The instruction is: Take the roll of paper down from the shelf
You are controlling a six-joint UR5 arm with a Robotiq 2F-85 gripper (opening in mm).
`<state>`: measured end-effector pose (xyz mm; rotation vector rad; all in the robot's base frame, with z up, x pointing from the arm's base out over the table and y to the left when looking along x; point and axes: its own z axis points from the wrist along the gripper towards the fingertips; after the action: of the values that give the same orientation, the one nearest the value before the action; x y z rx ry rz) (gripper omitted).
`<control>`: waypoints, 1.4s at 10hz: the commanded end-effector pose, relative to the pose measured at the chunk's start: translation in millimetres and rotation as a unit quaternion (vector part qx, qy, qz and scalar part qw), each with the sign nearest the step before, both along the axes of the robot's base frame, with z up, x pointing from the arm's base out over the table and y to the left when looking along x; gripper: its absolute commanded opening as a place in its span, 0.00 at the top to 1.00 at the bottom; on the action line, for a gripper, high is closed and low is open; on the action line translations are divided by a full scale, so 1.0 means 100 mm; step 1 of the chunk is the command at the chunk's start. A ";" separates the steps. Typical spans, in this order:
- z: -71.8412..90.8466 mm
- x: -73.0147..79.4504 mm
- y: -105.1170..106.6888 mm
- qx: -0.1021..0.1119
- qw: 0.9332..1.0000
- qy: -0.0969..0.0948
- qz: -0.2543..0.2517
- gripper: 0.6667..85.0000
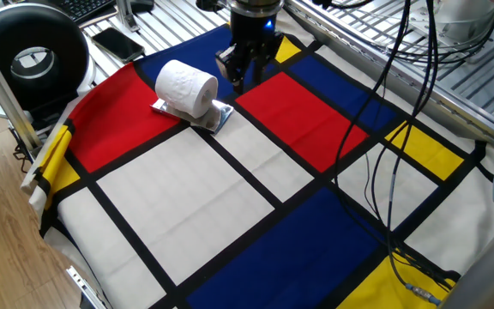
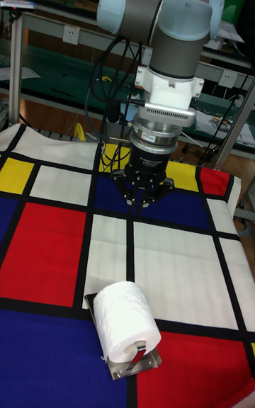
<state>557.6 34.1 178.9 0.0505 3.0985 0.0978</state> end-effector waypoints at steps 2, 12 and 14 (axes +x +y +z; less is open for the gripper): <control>0.01 0.06 0.07 0.012 1.000 -0.013 0.024 0.62; 0.03 -0.03 0.26 0.047 0.998 0.001 0.051 0.56; 0.04 0.04 0.27 0.048 0.997 -0.013 0.055 0.55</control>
<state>556.3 55.1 180.1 -0.1043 3.0908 0.2144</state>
